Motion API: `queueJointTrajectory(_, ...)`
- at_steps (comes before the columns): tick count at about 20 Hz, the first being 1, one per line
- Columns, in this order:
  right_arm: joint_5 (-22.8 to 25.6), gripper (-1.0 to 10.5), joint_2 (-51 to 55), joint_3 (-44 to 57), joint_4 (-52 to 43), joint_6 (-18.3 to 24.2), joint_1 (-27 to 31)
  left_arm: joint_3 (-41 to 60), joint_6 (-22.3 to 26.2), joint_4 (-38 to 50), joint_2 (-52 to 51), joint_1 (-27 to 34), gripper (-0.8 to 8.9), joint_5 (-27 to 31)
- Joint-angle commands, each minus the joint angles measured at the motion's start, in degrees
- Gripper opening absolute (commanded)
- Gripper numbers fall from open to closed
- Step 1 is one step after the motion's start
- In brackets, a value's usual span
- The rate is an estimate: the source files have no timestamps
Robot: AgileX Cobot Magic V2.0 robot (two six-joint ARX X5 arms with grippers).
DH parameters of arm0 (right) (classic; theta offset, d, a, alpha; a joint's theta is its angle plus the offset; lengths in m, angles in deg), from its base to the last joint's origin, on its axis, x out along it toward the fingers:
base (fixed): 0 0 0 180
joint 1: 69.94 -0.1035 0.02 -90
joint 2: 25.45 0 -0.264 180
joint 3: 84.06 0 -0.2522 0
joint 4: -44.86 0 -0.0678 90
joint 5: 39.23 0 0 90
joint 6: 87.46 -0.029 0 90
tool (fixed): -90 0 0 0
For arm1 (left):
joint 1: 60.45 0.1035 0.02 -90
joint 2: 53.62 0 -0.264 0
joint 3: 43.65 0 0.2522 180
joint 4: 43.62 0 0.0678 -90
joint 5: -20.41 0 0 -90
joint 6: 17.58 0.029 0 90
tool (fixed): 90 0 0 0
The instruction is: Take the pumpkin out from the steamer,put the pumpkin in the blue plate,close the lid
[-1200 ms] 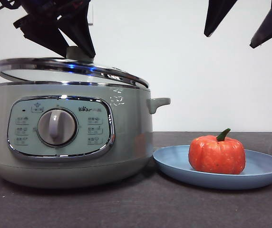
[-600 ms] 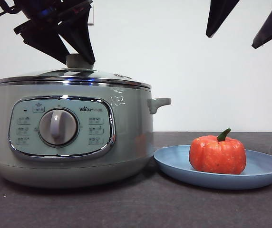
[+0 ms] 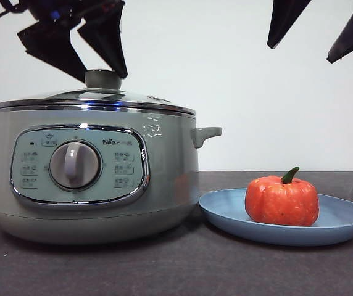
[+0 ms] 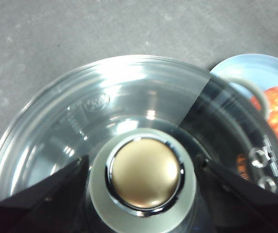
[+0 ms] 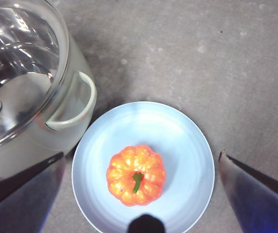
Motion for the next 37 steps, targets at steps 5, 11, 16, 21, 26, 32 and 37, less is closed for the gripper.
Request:
queueJointTrajectory(5, -0.24, 4.2, 6.73, 0.44, -0.35, -1.25, -0.09, -5.55, 0.09, -8.31, -6.73, -0.20, 3.68, -0.20)
queueJointTrajectory(11, -0.20, 0.4, 16.66, 1.27, -1.27, -1.46, -0.13, -5.40, 1.84, -13.55, -17.14, -0.20, -0.08, 1.70)
queueJointTrajectory(16, -0.02, -0.2, 27.85, 12.68, -12.92, -4.07, -0.17, -1.20, 2.71, -11.21, -27.56, -0.20, -0.08, 2.93)
queueJointTrajectory(21, 1.66, -0.2, 34.99, 22.21, -19.54, -4.44, -0.20, 11.82, 1.36, -4.09, -39.06, -0.20, -0.08, 5.05)
queueJointTrajectory(26, 1.66, -0.2, 37.77, 27.43, -25.07, -5.55, -0.20, 23.63, 1.09, 2.14, -48.92, -0.20, -0.08, 5.79)
queueJointTrajectory(32, 1.84, -0.2, 34.86, 27.56, -23.30, -5.77, -0.09, 26.05, -3.37, -1.55, -50.58, -0.20, -0.03, 5.70)
queueJointTrajectory(37, 1.66, -0.2, 33.88, 27.56, -19.43, -5.70, -0.09, 26.05, -3.37, -6.01, -50.47, -0.20, -0.03, 5.62)
